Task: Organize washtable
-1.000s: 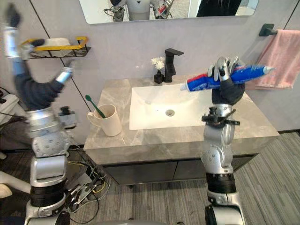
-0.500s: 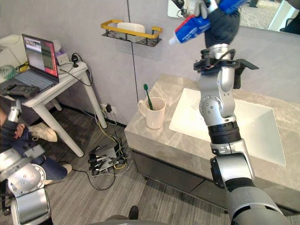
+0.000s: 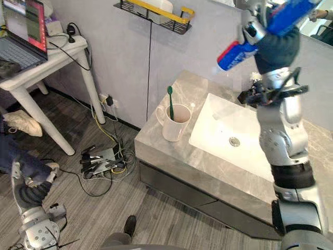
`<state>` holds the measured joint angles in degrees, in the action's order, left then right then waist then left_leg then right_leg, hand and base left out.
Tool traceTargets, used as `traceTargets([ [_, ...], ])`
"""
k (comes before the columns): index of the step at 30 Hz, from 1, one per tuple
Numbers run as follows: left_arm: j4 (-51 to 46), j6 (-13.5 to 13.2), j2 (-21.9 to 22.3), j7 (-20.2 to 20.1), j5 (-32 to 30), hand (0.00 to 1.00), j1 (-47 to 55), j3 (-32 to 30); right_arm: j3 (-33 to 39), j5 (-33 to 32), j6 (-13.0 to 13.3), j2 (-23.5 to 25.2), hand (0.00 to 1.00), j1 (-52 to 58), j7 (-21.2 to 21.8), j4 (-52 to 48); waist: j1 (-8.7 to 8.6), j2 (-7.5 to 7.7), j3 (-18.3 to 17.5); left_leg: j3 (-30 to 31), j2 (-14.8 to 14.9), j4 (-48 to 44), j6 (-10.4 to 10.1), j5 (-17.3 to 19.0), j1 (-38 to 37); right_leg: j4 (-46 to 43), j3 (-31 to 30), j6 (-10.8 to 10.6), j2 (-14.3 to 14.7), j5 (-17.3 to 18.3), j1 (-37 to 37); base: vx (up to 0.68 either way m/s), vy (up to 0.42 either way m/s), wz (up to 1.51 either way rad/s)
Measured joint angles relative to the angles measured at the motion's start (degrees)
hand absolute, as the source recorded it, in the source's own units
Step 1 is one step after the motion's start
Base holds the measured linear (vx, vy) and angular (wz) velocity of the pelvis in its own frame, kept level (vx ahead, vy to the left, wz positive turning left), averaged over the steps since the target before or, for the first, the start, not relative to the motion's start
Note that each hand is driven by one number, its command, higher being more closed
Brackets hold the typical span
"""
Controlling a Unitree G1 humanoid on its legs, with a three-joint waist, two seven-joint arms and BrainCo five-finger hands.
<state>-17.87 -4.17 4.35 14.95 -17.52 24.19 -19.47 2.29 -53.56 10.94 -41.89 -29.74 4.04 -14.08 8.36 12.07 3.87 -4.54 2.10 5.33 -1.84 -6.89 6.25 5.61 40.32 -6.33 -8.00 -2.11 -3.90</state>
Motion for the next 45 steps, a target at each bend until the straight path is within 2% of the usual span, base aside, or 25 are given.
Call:
traceTargets([
  [6, 3.06, 0.53, -0.17, 0.16, 0.42, 0.0, -0.78, 0.39, -1.57, -0.73, 0.03, 8.19, 1.0, 3.06, 0.51, -3.36, -0.1, 1.74, 0.85, -1.92, 0.6, 0.0, -0.09, 0.4, -0.17, -1.03, -1.91, 0.51, -0.06, 0.36, 1.31, 0.01, 0.011, -0.16],
  [12, 6.8, 1.51, -0.04, 2.13, 0.42, 0.0, -0.75, 0.34, -2.75, -1.1, 0.08, 12.41, 1.0, 5.62, 0.5, -3.39, 0.09, 3.49, 1.24, -2.64, 0.98, 0.0, -0.14, 0.44, -0.1, -1.71, -2.75, 0.72, 0.04, 0.55, 2.04, 0.0, 0.007, -0.07],
  [22, 10.86, 2.42, -0.3, 2.73, 1.19, 0.0, -0.81, 0.35, -3.68, -1.09, 1.43, 13.47, 1.0, 9.52, -0.38, -3.61, 0.14, 6.34, 1.49, -1.09, 0.81, 0.01, -0.14, 0.4, 1.09, -1.68, -1.11, 0.53, 0.12, 0.81, 2.24, 0.02, 0.011, 0.08],
  [36, 13.18, 2.63, -1.72, 2.74, 3.36, 0.0, -2.96, 1.36, -7.85, -1.0, 1.41, 13.11, 1.0, 8.64, -0.45, -2.69, 0.21, 7.79, 2.04, -0.83, 0.82, 0.0, -0.13, 0.4, 2.17, -2.36, -0.98, 0.62, -0.02, 1.08, 3.42, 0.01, 0.004, 0.01],
  [41, 13.91, 2.63, -1.72, 2.74, 3.37, 0.0, -2.98, 1.36, -7.48, 0.23, 1.38, 8.67, 1.0, 8.65, -0.57, -2.68, -0.23, 7.82, 2.06, -0.24, 0.73, 0.0, -0.13, 0.39, 2.54, -2.36, -0.18, 0.59, -0.02, 1.11, 3.47, 0.03, 0.017, 0.06],
  [45, 14.02, 2.63, -1.79, 2.78, 3.36, 0.0, -2.95, 1.37, -7.31, 0.5, 1.39, 7.72, 1.0, 8.67, -0.48, -2.68, -0.88, 8.05, 2.17, -0.08, 0.71, -0.01, -0.13, 0.39, 2.65, -2.36, 0.16, 0.59, -0.02, 1.11, 3.48, 0.01, 0.007, 0.02],
])
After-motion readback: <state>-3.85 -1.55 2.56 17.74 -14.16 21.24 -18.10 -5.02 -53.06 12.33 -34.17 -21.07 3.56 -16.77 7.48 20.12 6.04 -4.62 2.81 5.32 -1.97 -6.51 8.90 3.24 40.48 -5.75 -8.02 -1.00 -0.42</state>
